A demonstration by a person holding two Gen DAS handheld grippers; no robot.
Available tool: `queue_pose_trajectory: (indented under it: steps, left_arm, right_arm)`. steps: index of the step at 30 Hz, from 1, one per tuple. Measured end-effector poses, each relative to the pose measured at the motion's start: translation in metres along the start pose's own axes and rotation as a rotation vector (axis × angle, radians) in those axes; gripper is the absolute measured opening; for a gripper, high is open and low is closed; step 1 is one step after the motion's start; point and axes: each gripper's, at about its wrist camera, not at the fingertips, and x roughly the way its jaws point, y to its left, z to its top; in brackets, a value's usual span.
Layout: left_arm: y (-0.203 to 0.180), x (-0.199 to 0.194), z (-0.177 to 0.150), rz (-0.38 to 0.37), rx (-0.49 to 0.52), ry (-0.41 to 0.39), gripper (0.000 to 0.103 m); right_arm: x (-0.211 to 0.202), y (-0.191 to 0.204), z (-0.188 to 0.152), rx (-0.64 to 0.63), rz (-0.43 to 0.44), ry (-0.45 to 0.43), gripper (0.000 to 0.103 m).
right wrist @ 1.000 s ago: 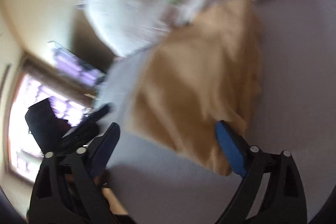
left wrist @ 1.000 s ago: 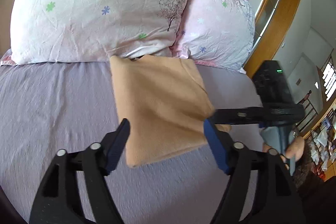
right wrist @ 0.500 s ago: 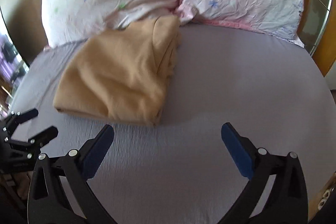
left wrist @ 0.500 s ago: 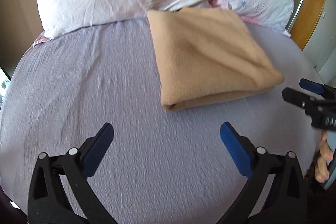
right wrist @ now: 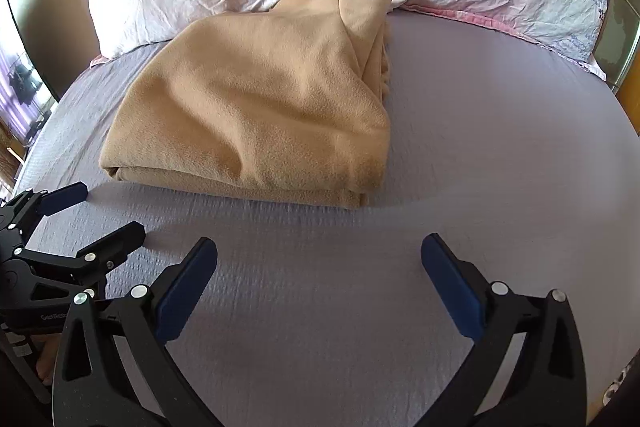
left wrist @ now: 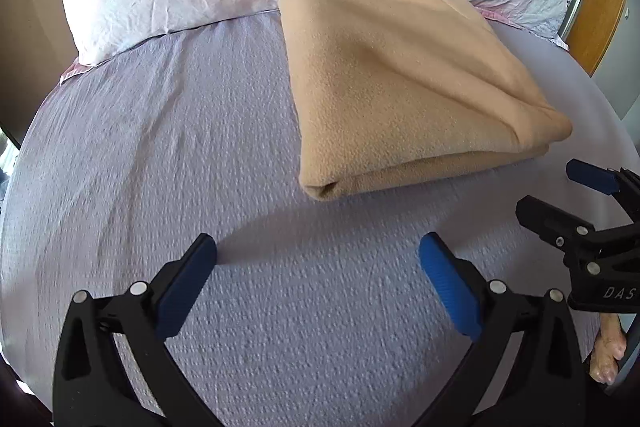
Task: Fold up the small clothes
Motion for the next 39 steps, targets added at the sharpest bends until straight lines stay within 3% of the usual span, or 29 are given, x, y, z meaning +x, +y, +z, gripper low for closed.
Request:
queue_pose_trajectory:
  steps: [9,39]
  left_arm:
    - [0.0003,-0.0005,-0.0005,0.011,-0.016,-0.031,0.101]
    - [0.0007,-0.0011,-0.0003,0.012,-0.016,-0.032,0.101]
  right_arm:
    - [0.0045,0.0053,0.0002,-0.036,-0.063,0.022,0.102]
    - [0.0039,0.0040,-0.0004,-0.032,-0.066,0.015,0.102]
